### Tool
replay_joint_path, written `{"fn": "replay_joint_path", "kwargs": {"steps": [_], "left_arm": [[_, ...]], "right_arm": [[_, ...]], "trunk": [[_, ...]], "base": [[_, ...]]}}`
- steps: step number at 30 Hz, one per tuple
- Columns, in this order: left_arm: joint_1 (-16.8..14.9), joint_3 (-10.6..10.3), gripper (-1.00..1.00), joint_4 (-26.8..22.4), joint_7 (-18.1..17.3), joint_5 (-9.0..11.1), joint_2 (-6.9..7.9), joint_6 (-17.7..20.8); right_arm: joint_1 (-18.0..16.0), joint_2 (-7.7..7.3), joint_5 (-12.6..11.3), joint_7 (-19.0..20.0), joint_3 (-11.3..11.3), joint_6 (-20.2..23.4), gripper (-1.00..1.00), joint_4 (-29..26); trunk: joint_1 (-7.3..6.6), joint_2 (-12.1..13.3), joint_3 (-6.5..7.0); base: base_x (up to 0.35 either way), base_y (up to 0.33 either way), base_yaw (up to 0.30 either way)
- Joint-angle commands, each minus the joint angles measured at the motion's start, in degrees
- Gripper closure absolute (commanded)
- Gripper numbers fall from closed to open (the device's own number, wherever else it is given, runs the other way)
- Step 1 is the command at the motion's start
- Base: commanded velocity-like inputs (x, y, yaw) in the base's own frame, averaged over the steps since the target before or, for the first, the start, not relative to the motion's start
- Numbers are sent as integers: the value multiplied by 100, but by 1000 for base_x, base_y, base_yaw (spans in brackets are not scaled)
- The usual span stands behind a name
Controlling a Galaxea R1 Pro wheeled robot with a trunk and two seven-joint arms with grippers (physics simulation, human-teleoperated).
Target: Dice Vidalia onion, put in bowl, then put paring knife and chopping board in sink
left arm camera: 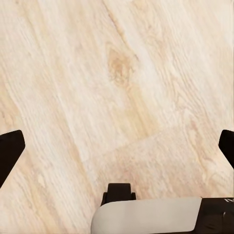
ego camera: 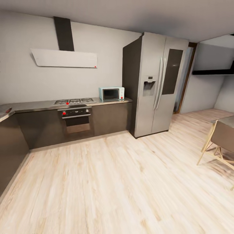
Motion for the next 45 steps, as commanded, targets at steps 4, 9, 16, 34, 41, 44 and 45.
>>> {"fn": "replay_joint_path", "kwargs": {"steps": [4,9,16,34,41,44,45], "left_arm": [[3,2,-100,-5,1,-3,1,-8],[3,2,-100,-5,0,-3,1,-8],[2,2,-100,-5,1,-4,2,-8],[6,2,-100,-5,1,-4,2,-8],[1,2,-100,-5,2,-2,2,-8],[3,2,-100,-5,2,0,2,-8],[2,2,-100,-5,0,-1,2,-8]], "right_arm": [[1,0,0,-14,2,-12,-100,-3],[1,0,0,-14,2,-13,-100,-3],[1,0,0,-14,2,-13,-100,-3],[2,0,0,-14,2,-11,-100,-3],[1,0,0,-14,2,-17,-100,-3],[1,0,0,-14,2,-14,-100,-3],[1,0,0,-14,2,-15,-100,-3]], "trunk": [[1,-2,-4],[1,-2,-4],[1,-2,-4],[1,-2,-4],[1,-2,-4],[1,-2,-4],[1,-2,-4]], "base": [[107,-19,283],[107,-3,283],[105,0,283],[57,0,283],[1,0,283],[0,0,282],[0,0,282]]}}
